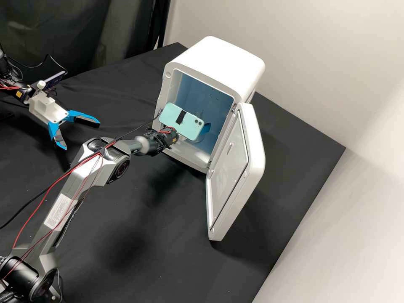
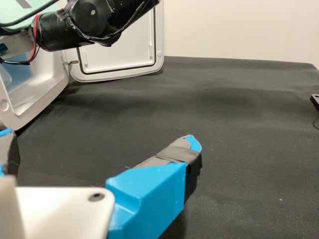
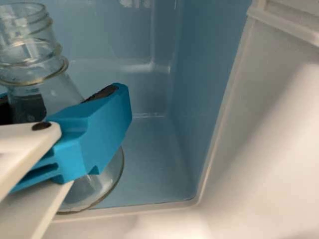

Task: Place the flask in the incubator

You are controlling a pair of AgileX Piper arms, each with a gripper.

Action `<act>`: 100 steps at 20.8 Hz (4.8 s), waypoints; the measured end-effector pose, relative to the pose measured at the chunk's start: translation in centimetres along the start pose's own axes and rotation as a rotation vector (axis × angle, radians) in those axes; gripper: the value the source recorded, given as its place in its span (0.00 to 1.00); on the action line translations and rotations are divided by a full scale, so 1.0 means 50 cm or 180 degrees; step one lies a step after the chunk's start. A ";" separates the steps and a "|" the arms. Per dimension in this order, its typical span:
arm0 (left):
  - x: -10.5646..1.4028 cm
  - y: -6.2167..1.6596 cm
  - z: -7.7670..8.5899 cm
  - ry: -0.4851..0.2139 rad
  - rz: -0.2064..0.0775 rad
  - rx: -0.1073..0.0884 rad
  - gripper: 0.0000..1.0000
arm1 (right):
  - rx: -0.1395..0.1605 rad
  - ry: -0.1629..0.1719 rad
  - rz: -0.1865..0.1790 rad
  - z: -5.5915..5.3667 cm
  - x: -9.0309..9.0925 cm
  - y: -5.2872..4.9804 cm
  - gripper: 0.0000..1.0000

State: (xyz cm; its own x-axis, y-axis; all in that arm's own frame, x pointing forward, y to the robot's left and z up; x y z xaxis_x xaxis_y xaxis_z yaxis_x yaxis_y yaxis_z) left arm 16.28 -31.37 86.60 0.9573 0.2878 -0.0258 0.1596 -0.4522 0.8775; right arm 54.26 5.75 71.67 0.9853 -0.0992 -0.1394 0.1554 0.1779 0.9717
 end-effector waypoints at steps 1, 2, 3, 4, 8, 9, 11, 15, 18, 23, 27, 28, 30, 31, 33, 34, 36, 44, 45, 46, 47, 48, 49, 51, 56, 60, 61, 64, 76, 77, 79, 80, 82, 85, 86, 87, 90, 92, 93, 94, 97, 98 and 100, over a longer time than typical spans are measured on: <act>0.000 0.000 0.000 0.0000 0.0000 0.0000 1.00 | 0.0000 -0.0002 -0.0002 0.000 0.000 0.000 0.00; 0.000 0.000 0.000 0.0000 0.0000 0.0000 1.00 | 0.0000 -0.0002 -0.0002 0.000 0.000 0.000 0.00; 0.000 0.000 0.000 0.0000 0.0000 0.0000 1.00 | 0.0000 -0.0002 -0.0002 0.000 0.000 0.000 0.00; 0.000 0.000 0.000 0.0000 0.0000 0.0000 1.00 | 0.0000 -0.0002 -0.0002 0.000 0.000 0.000 0.00; 0.000 0.000 0.000 0.0000 0.0000 0.0000 1.00 | -0.0007 -0.0017 0.0001 0.008 0.003 -0.010 0.00; 0.000 0.000 0.000 0.0000 0.0000 0.0000 1.00 | -0.0010 -0.0015 0.0026 0.010 0.004 -0.012 0.00; 0.000 0.000 0.000 0.0000 0.0000 0.0000 1.00 | -0.0010 -0.0015 0.0026 0.010 0.004 -0.012 0.00; 0.000 0.000 0.000 0.0000 0.0000 0.0000 1.00 | -0.0016 -0.0015 0.0026 0.010 0.004 -0.012 0.00; 0.000 0.000 0.000 0.0000 0.0000 0.0000 1.00 | -0.0024 -0.0015 0.0026 0.010 0.004 -0.012 0.00; 0.000 0.000 0.001 -0.0005 -0.0001 0.0001 1.00 | -0.0032 -0.0015 0.0026 0.010 0.004 -0.012 1.00; 0.001 0.000 0.001 -0.0011 -0.0003 0.0003 1.00 | -0.0104 -0.0047 0.0044 0.010 0.005 -0.009 1.00; 0.001 0.000 0.002 -0.0017 -0.0005 0.0004 1.00 | -0.0112 -0.0047 0.0044 0.010 0.005 -0.009 1.00; 0.002 -0.001 0.004 -0.0031 -0.0009 0.0007 1.00 | -0.0148 -0.0053 0.0048 0.010 0.005 -0.009 1.00; 0.002 -0.001 0.004 -0.0031 -0.0009 0.0007 1.00 | -0.0151 -0.0053 0.0048 0.010 0.005 -0.009 1.00; 0.002 -0.001 0.004 -0.0031 -0.0009 0.0007 1.00 | -0.0156 -0.0064 0.0050 0.011 0.005 -0.008 1.00; 0.002 -0.001 0.004 -0.0031 -0.0009 0.0007 1.00 | -0.0154 -0.0064 0.0050 0.011 0.005 -0.008 1.00; 0.002 -0.001 0.004 -0.0031 -0.0009 0.0007 1.00 | -0.0158 -0.0064 0.0050 0.011 0.005 -0.008 1.00; 0.002 -0.001 0.004 -0.0031 -0.0009 0.0007 1.00 | -0.0119 0.0046 0.0028 0.007 0.005 -0.008 1.00; 0.002 -0.001 0.004 -0.0031 -0.0009 0.0007 1.00 | -0.0084 0.0071 0.0014 0.007 0.005 -0.009 1.00; 0.002 -0.001 0.004 -0.0031 -0.0009 0.0007 1.00 | -0.0053 0.0086 0.0004 0.009 0.005 -0.009 1.00; 0.002 -0.001 0.004 -0.0031 -0.0009 0.0007 1.00 | -0.0029 0.0097 -0.0012 0.010 0.005 -0.011 1.00; 0.002 -0.001 0.004 -0.0031 -0.0009 0.0007 1.00 | 0.0003 0.0108 -0.0025 0.011 0.004 -0.012 1.00; 0.002 -0.001 0.004 -0.0031 -0.0009 0.0007 1.00 | 0.0030 0.0131 -0.0035 0.010 0.004 -0.013 1.00; 0.002 -0.001 0.004 -0.0031 -0.0009 0.0007 1.00 | 0.0067 0.0177 -0.0058 0.009 0.004 -0.013 1.00; 0.002 -0.001 0.004 -0.0031 -0.0009 0.0007 1.00 | 0.0218 0.0237 -0.0127 0.014 0.003 -0.017 1.00; 0.002 -0.001 0.004 -0.0031 -0.0009 0.0007 1.00 | 0.0377 0.0326 -0.0150 0.026 0.001 -0.018 1.00; 0.002 -0.001 0.004 -0.0031 -0.0009 0.0007 1.00 | 0.0451 0.0340 -0.0161 0.032 -0.001 -0.020 1.00; 0.002 -0.001 0.004 -0.0031 -0.0009 0.0007 1.00 | 0.0674 0.0324 -0.0206 0.041 -0.009 -0.019 1.00; 0.004 0.011 0.030 -0.0155 0.0067 0.0111 1.00 | 0.0837 0.0497 -0.0105 0.055 -0.068 0.018 1.00; 0.004 0.012 0.032 -0.0167 0.0071 0.0119 1.00 | 0.0841 0.0505 -0.0085 0.057 -0.074 0.022 1.00; 0.004 0.009 0.036 -0.0181 0.0058 0.0109 1.00 | 0.0847 0.0509 -0.0060 0.063 -0.083 0.025 1.00; 0.004 0.009 0.037 -0.0186 0.0057 0.0110 1.00 | 0.0849 0.0512 -0.0061 0.064 -0.089 0.024 1.00; 0.005 0.009 0.039 -0.0192 0.0059 0.0107 1.00 | 0.0850 0.0539 -0.0023 0.069 -0.101 0.025 1.00; 0.007 0.008 0.043 -0.0233 0.0048 0.0117 1.00 | 0.0849 0.0554 0.0012 0.080 -0.124 0.023 1.00; 0.007 0.008 0.044 -0.0238 0.0046 0.0118 1.00 | 0.0853 0.0572 0.0030 0.082 -0.132 0.022 1.00; 0.007 0.008 0.045 -0.0242 0.0045 0.0119 1.00 | 0.0858 0.0589 0.0046 0.084 -0.142 0.022 1.00; 0.006 0.007 0.044 -0.0252 0.0035 0.0129 1.00 | 0.0876 0.0641 0.0107 0.095 -0.180 0.019 1.00; 0.005 0.007 0.041 -0.0230 0.0038 0.0121 1.00 | 0.0886 0.0660 0.0134 0.100 -0.205 0.019 1.00; 0.005 0.007 0.041 -0.0230 0.0038 0.0121 1.00 | 0.0893 0.0699 0.0185 0.103 -0.216 0.021 1.00; 0.005 0.007 0.041 -0.0230 0.0038 0.0121 1.00 | 0.0900 0.0720 0.0211 0.107 -0.230 0.020 1.00; 0.003 0.005 0.043 -0.0229 0.0025 0.0109 1.00 | 0.0913 0.0744 0.0231 0.118 -0.268 0.012 1.00; 0.002 0.004 0.043 -0.0229 0.0020 0.0105 1.00 | 0.0919 0.0755 0.0258 0.122 -0.278 0.012 1.00; 0.002 0.003 0.043 -0.0228 0.0016 0.0101 1.00 | 0.0931 0.0712 0.0273 0.139 -0.300 0.010 1.00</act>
State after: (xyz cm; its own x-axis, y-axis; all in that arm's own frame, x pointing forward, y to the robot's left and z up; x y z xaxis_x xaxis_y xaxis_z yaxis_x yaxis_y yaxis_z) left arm 16.91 -33.24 85.68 0.9728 0.2248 -0.0568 0.1613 -0.4803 0.8621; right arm 39.06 0.54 75.55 0.9901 0.1260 -0.0620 0.0766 -0.1141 0.9905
